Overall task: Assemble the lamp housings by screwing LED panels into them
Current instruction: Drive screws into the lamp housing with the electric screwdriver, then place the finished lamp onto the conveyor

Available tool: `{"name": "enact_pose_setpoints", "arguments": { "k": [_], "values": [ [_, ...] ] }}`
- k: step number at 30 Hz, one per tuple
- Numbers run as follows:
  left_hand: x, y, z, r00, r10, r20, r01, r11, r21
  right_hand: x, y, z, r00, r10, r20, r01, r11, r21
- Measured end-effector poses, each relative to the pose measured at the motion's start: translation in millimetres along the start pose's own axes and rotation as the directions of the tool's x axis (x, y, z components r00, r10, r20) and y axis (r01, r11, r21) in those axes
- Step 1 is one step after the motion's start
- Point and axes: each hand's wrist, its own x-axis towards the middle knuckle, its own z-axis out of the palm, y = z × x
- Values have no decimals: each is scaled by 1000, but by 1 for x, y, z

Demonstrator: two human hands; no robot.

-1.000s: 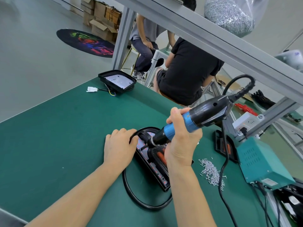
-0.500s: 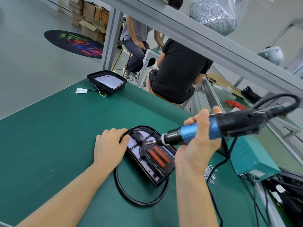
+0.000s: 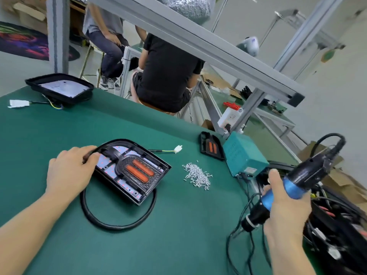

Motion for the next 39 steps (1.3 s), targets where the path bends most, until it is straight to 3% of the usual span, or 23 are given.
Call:
{"name": "enact_pose_setpoints", "arguments": {
  "k": [2,6,15,20,25,36,39],
  "values": [
    [-2,0,-1,1000,13,6,-13,1000,-13,11,0,-15,999,25,36,-23,998,-55],
    [0,-8,-1,998,-11,62,15,997,-69,42,16,-35,936,282,212,-192,912,-362],
    [9,-29,9,996,-39,79,47,992,-113,59,53,-19,806,514,295,-112,621,-776],
    [6,-21,5,996,-47,73,56,991,-124,57,66,0,831,482,279,81,392,-917],
    [1,-14,4,999,-53,10,54,994,-99,56,72,8,843,468,265,164,245,-956],
    [-1,1,-6,996,-19,83,26,996,-80,51,86,7,898,330,291,231,211,-950],
    [-4,3,-6,998,-24,50,27,998,-50,49,77,10,904,293,311,302,79,-950]
  ]
}}
